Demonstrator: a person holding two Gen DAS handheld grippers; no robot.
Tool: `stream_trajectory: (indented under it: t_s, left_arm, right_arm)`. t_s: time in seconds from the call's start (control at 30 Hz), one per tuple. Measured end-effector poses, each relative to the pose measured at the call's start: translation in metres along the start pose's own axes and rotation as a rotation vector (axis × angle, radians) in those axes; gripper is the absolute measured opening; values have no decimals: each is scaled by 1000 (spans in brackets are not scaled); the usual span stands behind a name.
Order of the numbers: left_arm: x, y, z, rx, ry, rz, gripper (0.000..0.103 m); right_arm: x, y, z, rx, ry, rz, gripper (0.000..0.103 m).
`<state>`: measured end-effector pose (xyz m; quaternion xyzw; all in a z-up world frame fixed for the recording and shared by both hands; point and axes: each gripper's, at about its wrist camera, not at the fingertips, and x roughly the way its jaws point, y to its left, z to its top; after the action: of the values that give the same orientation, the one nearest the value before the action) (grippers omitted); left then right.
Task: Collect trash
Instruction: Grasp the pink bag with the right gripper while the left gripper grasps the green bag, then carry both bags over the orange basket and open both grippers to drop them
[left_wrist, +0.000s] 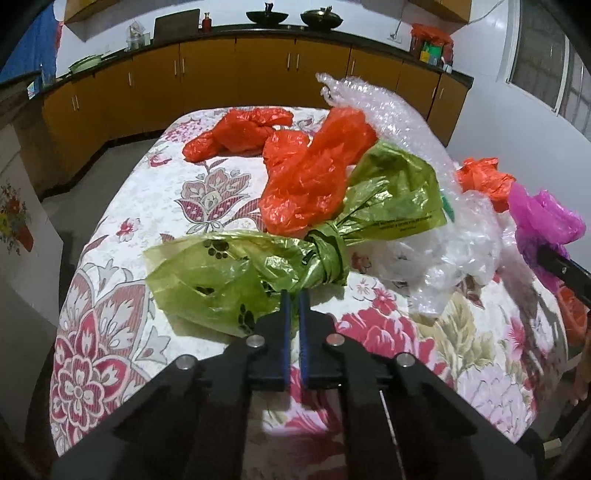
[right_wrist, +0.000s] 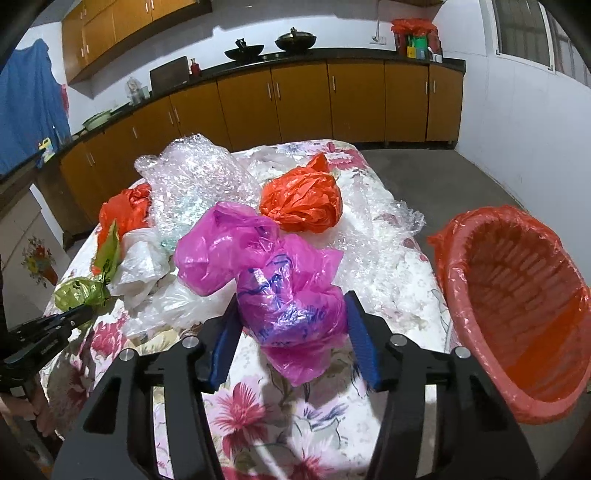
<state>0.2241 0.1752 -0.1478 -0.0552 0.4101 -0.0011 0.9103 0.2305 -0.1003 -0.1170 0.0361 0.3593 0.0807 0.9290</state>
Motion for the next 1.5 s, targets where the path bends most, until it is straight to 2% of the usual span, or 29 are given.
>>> stream_trajectory:
  t_s: [0.4,0.8,1.17,1.5]
  left_arm:
    - [-47,-17,-3,21,-100,-39,3]
    - [-75,-51,-1,47,-153,-129,3]
    - [-90,-111,10,113,-191,-250,3]
    - [-78,-190,24,174,-197,-381,3]
  right_arm:
    - [-32,-10,-6,33,-50,7,55]
    - [-52,-34,-14,69,-77,-24,55]
    - [-71,-65,-15,126,-109,-65,55]
    - [-96,-120,-18,196,-155,-170,55]
